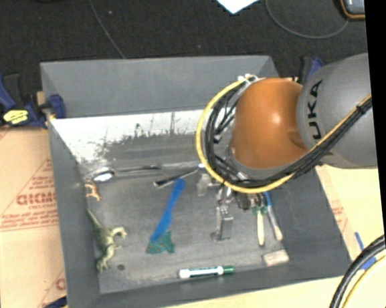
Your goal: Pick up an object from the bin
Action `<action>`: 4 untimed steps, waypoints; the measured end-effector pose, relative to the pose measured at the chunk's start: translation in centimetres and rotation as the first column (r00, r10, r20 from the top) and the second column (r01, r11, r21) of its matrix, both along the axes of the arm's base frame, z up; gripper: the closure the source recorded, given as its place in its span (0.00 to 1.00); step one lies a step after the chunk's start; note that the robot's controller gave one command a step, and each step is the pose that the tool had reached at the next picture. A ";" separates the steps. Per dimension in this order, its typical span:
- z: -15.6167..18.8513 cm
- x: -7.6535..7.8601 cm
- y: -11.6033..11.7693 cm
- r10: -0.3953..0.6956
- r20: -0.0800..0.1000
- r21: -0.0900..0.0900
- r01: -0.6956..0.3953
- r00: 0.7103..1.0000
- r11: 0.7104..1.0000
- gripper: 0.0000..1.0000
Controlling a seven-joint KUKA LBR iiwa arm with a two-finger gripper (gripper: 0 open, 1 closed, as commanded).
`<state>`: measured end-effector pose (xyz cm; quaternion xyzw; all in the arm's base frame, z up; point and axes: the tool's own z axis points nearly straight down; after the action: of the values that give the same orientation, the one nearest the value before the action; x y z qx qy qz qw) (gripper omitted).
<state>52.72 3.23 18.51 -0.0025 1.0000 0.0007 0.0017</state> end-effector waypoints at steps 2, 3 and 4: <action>-5.9 6.0 5.5 0.338 0.005 -0.003 -0.338 0.941 0.941 0.00; -8.5 6.3 6.3 0.404 -0.004 -0.001 -0.404 0.915 0.915 0.00; -11.4 6.8 6.5 0.461 -0.004 0.000 -0.461 0.887 0.887 0.00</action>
Offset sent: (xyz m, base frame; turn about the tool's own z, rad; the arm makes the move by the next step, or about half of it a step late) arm 0.0594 0.0557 -0.0589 -0.3475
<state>59.55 9.77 7.13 -0.2399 0.9708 0.0007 -0.0005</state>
